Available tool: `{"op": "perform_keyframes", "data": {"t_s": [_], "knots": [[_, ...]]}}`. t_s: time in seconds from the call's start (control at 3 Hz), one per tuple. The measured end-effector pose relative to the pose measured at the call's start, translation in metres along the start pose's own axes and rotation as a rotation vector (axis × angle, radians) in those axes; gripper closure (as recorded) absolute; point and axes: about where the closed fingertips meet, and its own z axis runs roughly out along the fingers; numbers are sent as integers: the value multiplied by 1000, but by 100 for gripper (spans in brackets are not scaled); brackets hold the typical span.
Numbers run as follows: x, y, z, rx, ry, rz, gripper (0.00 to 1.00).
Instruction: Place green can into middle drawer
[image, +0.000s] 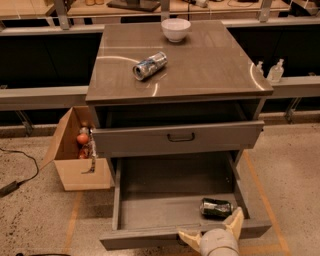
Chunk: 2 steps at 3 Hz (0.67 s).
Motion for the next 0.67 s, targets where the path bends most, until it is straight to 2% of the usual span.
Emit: {"op": "perform_keyframes", "data": {"t_s": [0.33, 0.67], "knots": [[4, -39, -36, 173, 111, -58, 0], [24, -64, -52, 279, 216, -43, 0]]}}
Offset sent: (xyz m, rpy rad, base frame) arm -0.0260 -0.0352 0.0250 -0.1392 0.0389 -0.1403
